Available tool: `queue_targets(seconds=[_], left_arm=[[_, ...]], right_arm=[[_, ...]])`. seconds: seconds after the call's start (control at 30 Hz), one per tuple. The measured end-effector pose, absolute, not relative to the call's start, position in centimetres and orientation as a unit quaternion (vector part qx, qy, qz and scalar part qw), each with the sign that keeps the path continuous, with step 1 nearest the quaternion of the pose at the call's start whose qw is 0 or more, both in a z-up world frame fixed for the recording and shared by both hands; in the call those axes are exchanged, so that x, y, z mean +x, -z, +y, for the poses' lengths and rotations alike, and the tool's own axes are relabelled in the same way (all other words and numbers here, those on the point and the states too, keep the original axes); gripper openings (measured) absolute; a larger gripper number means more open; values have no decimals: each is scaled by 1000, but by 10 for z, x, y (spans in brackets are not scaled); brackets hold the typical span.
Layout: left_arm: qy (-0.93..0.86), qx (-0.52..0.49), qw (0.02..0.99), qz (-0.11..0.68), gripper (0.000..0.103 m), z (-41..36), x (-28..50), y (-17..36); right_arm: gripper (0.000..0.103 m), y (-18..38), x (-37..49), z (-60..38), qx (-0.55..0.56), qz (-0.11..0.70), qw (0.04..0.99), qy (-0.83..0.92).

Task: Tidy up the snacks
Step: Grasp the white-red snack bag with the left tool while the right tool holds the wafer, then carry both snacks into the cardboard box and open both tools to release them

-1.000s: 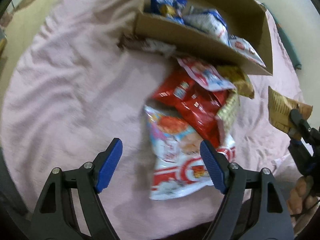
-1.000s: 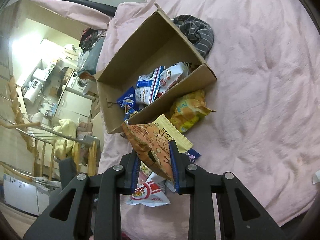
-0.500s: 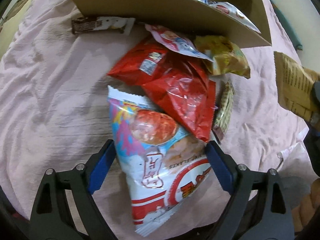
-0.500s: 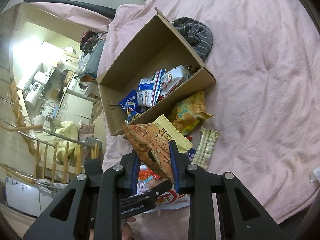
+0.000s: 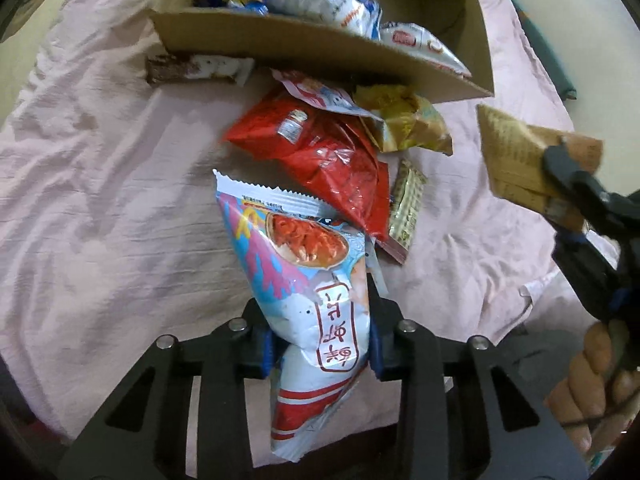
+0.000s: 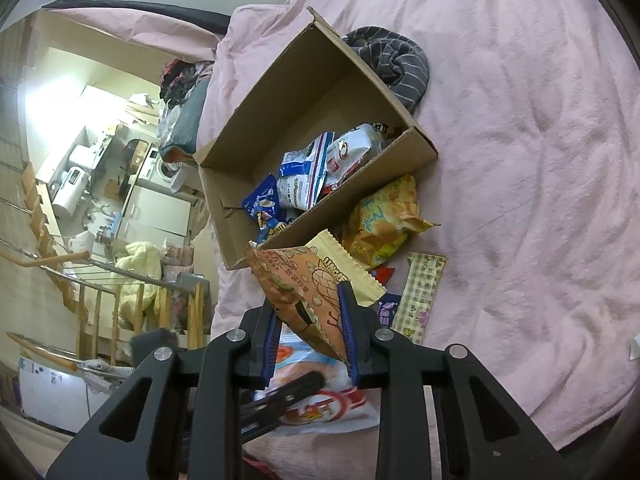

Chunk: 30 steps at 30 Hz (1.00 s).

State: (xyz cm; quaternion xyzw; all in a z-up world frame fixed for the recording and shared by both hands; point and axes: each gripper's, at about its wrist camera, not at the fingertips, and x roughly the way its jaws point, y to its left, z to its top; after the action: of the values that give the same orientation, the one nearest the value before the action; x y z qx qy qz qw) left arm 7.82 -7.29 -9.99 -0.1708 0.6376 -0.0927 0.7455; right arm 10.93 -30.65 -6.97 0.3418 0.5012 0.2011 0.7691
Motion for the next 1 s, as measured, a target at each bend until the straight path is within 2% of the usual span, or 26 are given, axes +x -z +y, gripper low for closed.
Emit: queue_targets(seconds=[0.2, 0.63, 1.0], left_arm=[[76, -167, 767, 615, 30, -45, 72, 71], [51, -138, 848, 509, 30, -4, 83, -17], [60, -125, 854, 502, 30, 1, 107, -19]], right_arm=[[28, 68, 108, -309, 344, 497, 770, -203], [28, 55, 107, -312, 366, 465, 771, -234], [28, 40, 119, -315, 360, 438, 788, -240]])
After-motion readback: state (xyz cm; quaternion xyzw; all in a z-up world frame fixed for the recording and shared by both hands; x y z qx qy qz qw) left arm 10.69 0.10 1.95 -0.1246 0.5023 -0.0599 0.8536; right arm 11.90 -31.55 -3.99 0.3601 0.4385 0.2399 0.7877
